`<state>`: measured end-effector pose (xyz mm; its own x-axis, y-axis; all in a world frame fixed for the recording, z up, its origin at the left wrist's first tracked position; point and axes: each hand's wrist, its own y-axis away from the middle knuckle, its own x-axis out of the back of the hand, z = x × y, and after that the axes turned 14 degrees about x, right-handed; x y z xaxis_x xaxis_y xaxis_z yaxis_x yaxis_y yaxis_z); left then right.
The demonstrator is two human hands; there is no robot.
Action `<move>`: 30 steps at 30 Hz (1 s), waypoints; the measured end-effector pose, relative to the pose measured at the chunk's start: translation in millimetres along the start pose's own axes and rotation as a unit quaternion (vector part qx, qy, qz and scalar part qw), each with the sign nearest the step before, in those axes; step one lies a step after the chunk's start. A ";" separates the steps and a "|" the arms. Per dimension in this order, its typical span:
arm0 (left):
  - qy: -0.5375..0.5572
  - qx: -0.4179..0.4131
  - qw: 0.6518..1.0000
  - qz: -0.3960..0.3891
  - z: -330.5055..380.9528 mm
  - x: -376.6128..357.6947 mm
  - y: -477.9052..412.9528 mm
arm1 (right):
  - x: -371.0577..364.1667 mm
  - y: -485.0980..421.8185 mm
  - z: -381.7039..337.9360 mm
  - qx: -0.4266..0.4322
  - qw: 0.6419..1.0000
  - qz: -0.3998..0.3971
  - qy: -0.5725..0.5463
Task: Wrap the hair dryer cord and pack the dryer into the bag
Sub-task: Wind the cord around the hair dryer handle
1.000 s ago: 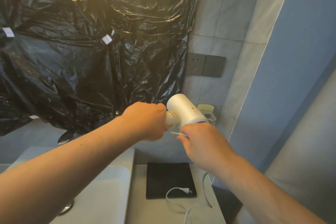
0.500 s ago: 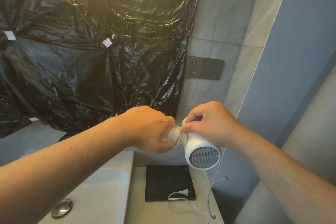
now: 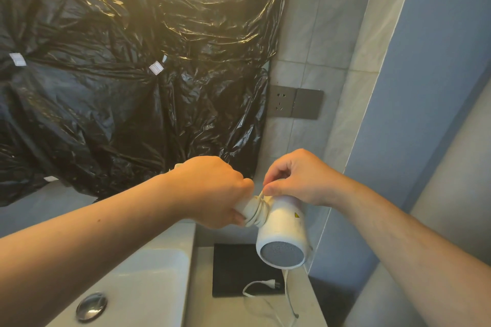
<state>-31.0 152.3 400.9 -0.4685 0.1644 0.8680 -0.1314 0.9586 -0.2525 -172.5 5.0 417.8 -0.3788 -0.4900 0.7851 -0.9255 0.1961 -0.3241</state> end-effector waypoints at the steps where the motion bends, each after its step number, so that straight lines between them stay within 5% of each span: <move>1: -0.004 -0.005 1.000 0.005 0.0 -3.0 0.1 | -2.8 0.6 1.3 0.004 1.000 -0.003 0.015; 7: 0.042 -0.064 0.991 0.110 -7.3 -15.4 5.2 | -9.7 -0.4 7.9 0.032 0.994 -0.010 0.101; 10: 0.059 -0.111 0.972 0.200 -10.8 -20.5 5.9 | -2.1 3.8 7.3 -0.014 0.999 -0.038 -0.002; 16: 0.092 -0.151 0.955 0.236 -9.7 -23.5 8.7 | 12.0 5.1 10.5 -0.020 0.979 -0.118 -0.166; 22: 0.107 -0.167 0.943 0.268 -3.1 -19.0 7.1 | 8.3 -4.4 34.3 -0.012 0.919 -0.179 -0.350; 30: 0.126 -0.161 0.939 0.277 -1.6 -15.3 9.5 | -16.0 -8.8 65.2 0.026 0.839 -0.127 -0.529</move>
<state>-23.8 159.3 385.9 -0.1600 0.6691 0.7258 0.3613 0.7239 -0.5877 -158.0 -44.2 373.7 0.0716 -0.9953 -0.0659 -0.9638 -0.0520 -0.2616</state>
